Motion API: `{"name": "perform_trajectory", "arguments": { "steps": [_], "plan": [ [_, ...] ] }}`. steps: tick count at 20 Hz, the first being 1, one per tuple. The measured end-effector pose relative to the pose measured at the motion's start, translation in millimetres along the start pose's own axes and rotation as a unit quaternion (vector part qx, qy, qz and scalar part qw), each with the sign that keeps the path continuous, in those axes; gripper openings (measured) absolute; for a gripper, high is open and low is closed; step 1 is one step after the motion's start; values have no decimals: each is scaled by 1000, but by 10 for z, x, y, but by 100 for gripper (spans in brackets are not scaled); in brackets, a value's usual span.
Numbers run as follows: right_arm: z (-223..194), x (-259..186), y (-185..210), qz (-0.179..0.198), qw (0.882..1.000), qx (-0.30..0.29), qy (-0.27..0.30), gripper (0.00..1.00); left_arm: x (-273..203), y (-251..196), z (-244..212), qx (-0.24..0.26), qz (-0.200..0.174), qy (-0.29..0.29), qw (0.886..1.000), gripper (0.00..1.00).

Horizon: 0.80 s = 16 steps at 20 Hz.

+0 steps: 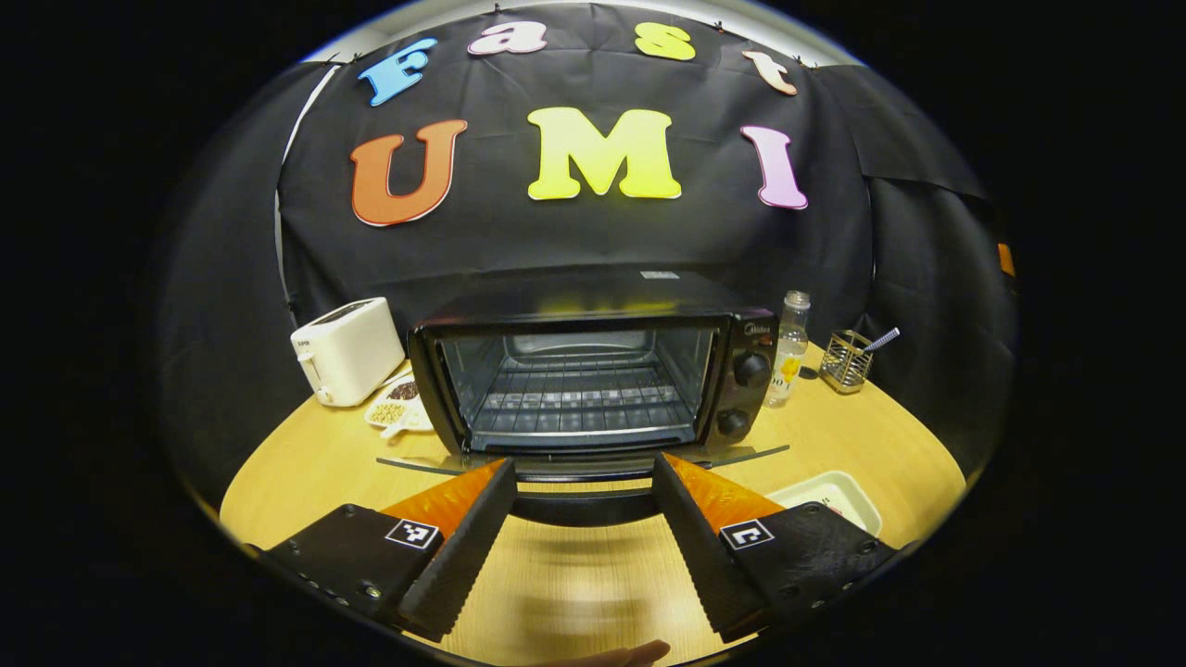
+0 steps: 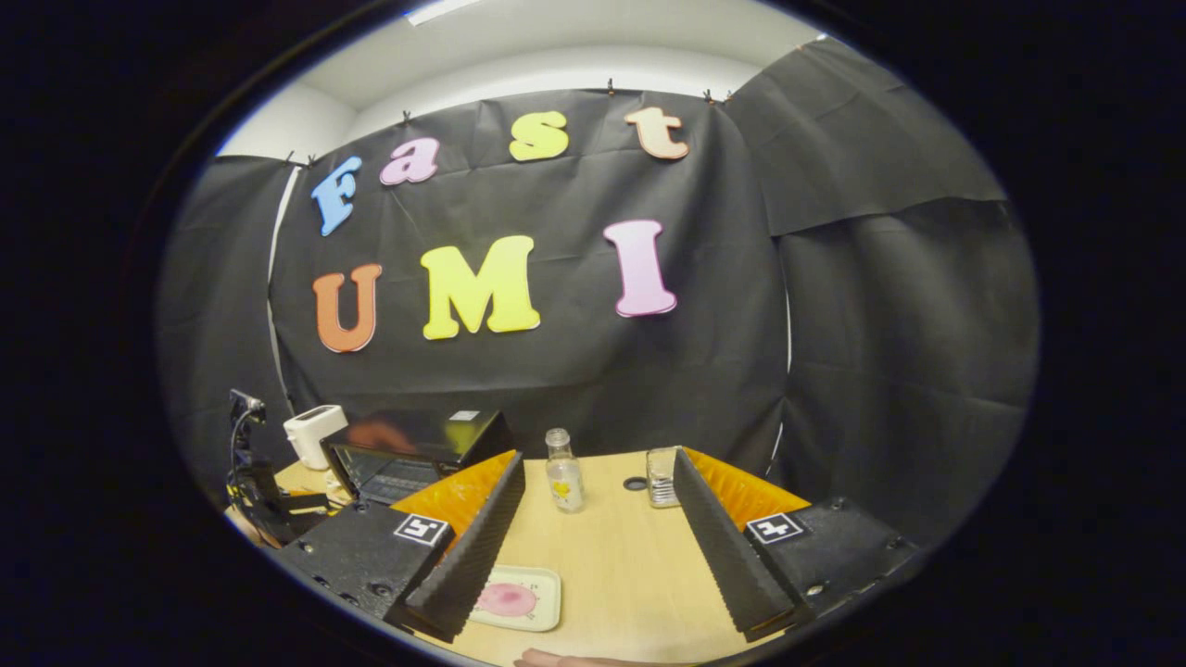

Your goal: Open the electric oven with the left hand, put the food in, and close the electric oven.

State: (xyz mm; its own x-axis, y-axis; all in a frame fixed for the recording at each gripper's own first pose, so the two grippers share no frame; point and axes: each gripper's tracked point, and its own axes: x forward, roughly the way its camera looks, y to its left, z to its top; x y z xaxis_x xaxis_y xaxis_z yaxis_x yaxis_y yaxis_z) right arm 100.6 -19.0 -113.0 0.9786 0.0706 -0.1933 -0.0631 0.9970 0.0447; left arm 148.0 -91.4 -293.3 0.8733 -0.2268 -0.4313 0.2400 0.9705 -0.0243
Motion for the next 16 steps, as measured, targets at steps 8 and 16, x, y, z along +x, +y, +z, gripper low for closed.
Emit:
{"name": "perform_trajectory", "arguments": {
  "steps": [8,16],
  "plan": [
    [-211,93,-10,-6,1000,3,23,99,-48,-59,-763,7,-1,38,999,94],
    [-340,192,9,-13,999,-7,43,99,-23,-38,-995,1,6,61,998,94]
  ]
}}
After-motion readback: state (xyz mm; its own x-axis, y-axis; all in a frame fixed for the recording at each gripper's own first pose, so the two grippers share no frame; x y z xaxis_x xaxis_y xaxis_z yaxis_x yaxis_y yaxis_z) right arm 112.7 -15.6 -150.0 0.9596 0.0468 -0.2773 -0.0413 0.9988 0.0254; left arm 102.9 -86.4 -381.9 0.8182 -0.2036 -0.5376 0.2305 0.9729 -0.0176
